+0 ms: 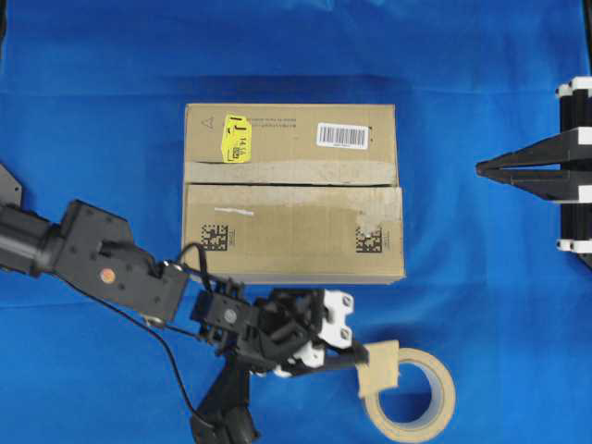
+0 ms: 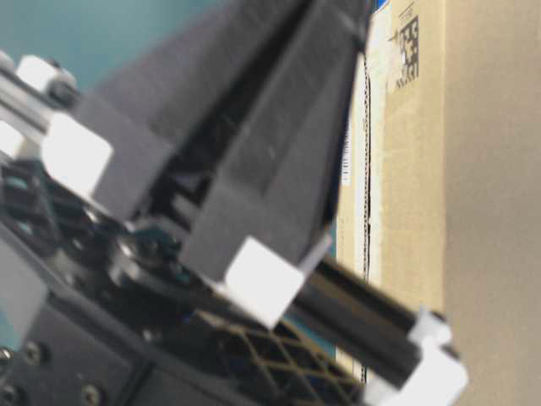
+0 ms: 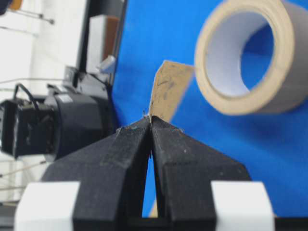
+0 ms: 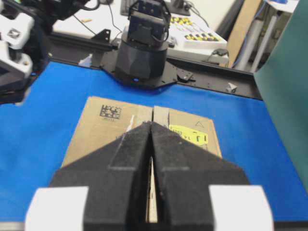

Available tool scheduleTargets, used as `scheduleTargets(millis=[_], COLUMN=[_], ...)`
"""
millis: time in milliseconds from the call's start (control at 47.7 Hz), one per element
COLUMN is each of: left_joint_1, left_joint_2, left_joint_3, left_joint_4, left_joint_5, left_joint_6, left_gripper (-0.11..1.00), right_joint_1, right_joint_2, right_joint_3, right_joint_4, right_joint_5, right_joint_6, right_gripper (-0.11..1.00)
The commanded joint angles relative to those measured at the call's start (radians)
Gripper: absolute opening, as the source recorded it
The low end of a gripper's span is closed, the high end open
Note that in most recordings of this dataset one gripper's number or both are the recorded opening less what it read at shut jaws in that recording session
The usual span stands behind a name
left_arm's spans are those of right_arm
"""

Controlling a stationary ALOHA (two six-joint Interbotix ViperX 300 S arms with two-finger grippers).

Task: Apply tape along the seams of the closed cardboard box to seal it securely.
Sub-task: 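Carry the tape strip with the left gripper onto the box's center seam, then bring the right gripper over the box to the tape strip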

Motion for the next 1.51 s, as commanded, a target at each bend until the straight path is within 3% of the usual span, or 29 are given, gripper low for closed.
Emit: scheduleTargets(millis=[0,168,377,545,1047,1487], left_joint_1=[0.028,0.095,0.210,0.291,0.367,0.362], left_joint_2=[-0.074,-0.176,-0.279,-0.327,-0.308,-0.270], left_joint_3=[0.017,0.109,0.238,0.302,0.319,0.351], left_joint_4=[0.002,0.003,0.003,0.000,-0.002,-0.006], left_joint_5=[-0.005,-0.008,-0.014,-0.032,-0.032,-0.035], left_joint_6=[-0.002,0.014,0.140,0.179,0.176,0.081], left_gripper=[0.00,0.00,0.00,0.00,0.00,0.00], right_joint_1=[-0.002,-0.002,-0.003,-0.003,-0.006,-0.034], right_joint_2=[0.008,0.009,0.017,0.032,0.114,0.158], right_joint_3=[-0.026,-0.025,-0.023,-0.021,-0.025,-0.043], right_joint_4=[-0.002,-0.002,-0.002,-0.002,-0.003,-0.003], right_joint_5=[-0.005,0.002,0.008,0.003,-0.063,-0.094], right_joint_6=[0.002,0.002,0.000,-0.002,-0.011,-0.012], right_gripper=[0.00,0.00,0.00,0.00,0.00,0.00])
